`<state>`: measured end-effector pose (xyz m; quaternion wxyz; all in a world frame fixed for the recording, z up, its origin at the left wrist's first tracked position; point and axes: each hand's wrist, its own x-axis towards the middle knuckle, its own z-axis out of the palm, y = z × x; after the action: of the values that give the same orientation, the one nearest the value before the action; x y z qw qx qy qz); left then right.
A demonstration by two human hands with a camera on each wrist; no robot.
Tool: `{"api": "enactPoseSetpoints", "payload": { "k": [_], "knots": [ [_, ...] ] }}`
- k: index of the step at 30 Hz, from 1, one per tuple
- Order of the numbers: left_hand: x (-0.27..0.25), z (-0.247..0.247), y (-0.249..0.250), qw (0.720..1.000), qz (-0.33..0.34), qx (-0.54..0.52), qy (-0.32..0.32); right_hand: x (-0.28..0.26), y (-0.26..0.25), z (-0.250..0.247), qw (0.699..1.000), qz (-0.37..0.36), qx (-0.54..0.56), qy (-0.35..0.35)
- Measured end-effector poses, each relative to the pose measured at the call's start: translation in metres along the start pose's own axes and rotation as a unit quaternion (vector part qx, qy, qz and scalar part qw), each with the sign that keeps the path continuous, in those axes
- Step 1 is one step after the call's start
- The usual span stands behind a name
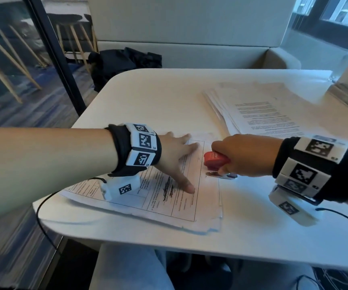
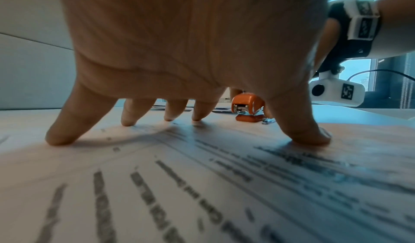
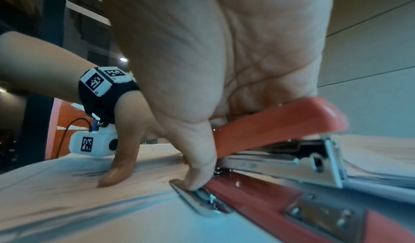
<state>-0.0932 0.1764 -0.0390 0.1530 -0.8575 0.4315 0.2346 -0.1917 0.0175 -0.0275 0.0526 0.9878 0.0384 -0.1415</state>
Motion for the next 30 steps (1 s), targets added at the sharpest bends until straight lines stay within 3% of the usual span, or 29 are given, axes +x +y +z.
{"api": "enactPoseSetpoints", "payload": {
  "k": [4,16,22,27,30],
  "knots": [
    [0.002,0.001,-0.001,1.000,-0.007,-0.015,-0.007,0.003,0.000,-0.001,0.999,-0.026,-0.025,0.003],
    [0.002,-0.003,0.003,1.000,-0.001,-0.016,-0.002,0.013,-0.002,0.003,0.998,-0.045,0.042,-0.019],
    [-0.001,-0.007,0.007,1.000,0.000,-0.029,0.001,0.015,-0.007,0.002,0.994,-0.105,-0.001,0.035],
    [-0.004,-0.008,0.009,1.000,0.005,-0.024,0.011,0.019,-0.009,0.003,0.997,-0.078,0.028,-0.005],
    [-0.001,-0.006,0.007,0.999,0.002,-0.032,0.006,0.017,-0.008,0.004,0.993,-0.114,-0.005,0.036]
  ]
}}
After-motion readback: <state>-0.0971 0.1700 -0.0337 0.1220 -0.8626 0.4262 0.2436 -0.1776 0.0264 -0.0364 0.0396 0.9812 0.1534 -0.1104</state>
